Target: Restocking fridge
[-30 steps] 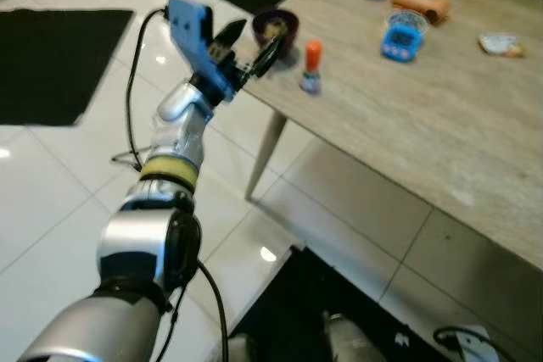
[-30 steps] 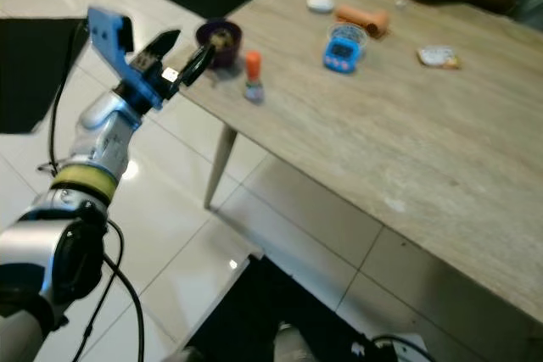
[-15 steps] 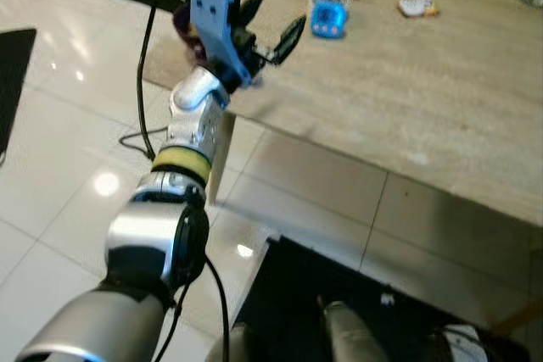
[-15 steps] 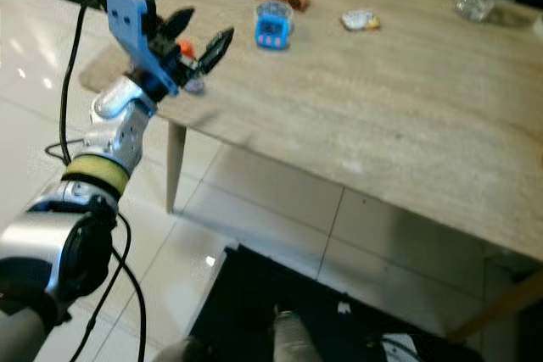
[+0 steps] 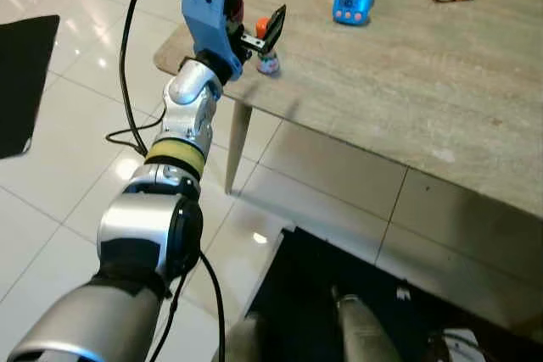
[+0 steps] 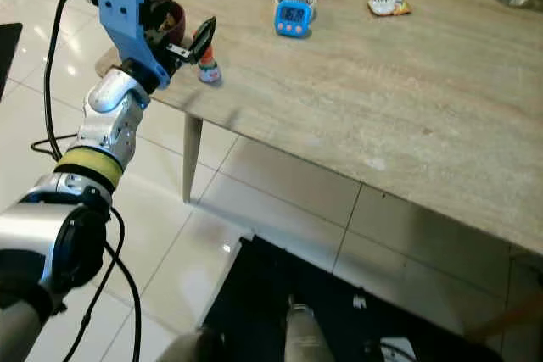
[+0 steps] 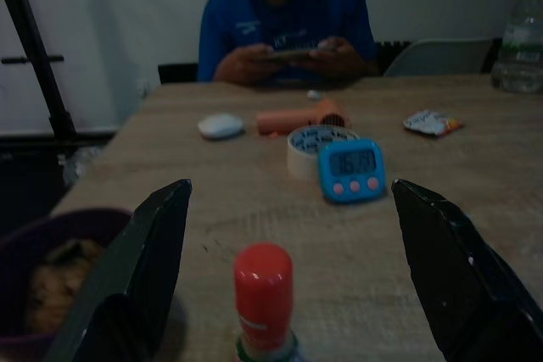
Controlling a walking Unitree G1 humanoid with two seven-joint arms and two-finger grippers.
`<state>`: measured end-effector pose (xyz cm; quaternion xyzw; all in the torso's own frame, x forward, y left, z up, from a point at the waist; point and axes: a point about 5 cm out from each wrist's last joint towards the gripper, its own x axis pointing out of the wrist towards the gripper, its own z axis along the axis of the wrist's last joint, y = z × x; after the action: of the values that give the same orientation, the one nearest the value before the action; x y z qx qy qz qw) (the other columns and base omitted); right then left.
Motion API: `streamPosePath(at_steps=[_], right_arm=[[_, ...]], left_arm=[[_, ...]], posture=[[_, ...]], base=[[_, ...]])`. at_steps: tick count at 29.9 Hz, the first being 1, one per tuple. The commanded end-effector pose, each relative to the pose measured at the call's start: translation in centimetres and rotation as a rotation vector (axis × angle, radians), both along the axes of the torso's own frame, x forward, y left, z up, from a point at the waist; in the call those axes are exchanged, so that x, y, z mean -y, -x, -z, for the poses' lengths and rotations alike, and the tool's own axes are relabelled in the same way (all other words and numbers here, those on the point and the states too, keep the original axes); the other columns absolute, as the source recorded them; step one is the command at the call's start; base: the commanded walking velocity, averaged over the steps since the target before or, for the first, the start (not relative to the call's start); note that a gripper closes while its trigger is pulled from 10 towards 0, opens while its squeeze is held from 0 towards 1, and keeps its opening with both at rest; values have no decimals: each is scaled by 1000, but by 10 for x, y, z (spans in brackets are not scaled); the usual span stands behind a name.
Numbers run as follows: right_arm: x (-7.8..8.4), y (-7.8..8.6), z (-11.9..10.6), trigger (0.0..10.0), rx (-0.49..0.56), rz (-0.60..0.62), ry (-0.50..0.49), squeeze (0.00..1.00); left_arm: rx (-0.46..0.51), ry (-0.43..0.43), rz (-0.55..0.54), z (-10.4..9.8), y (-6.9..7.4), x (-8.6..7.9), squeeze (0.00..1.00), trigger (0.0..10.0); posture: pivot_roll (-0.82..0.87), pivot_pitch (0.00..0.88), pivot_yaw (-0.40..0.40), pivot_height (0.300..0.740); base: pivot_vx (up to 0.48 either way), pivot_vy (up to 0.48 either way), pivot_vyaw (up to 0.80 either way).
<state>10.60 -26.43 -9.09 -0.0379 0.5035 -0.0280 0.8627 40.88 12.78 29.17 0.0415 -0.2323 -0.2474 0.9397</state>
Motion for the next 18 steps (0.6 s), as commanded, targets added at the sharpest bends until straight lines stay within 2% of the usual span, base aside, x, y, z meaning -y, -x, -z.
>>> streamPosePath(at_steps=[1, 7, 11, 14, 18], right_arm=[[0, 21, 5, 10000, -47, 9, -7, 0], [3, 48, 8, 10000, -85, 17, -8, 0], [4, 50, 8, 10000, -86, 17, -7, 0], [10, 50, 5, 10000, -74, 13, 3, 0], [14, 50, 3, 10000, -60, 14, 10, 0]], left_arm=[[-11, -3, 15, 0, -1, 4, 0, 10000], [-9, -3, 14, -7, -2, 12, 0, 10000], [-4, 2, 13, -9, -2, 12, 0, 10000], [17, 20, -5, -21, -3, 13, 0, 10000], [25, 26, -22, -25, -4, 14, 0, 10000]], posture=[[-90, 404, 48, 740], [-106, 442, 42, 740], [-106, 442, 42, 740], [-135, 470, 42, 740], [-149, 480, 37, 740]], base=[[0, 0, 0], [0, 0, 0], [0, 0, 0], [0, 0, 0], [0, 0, 0]])
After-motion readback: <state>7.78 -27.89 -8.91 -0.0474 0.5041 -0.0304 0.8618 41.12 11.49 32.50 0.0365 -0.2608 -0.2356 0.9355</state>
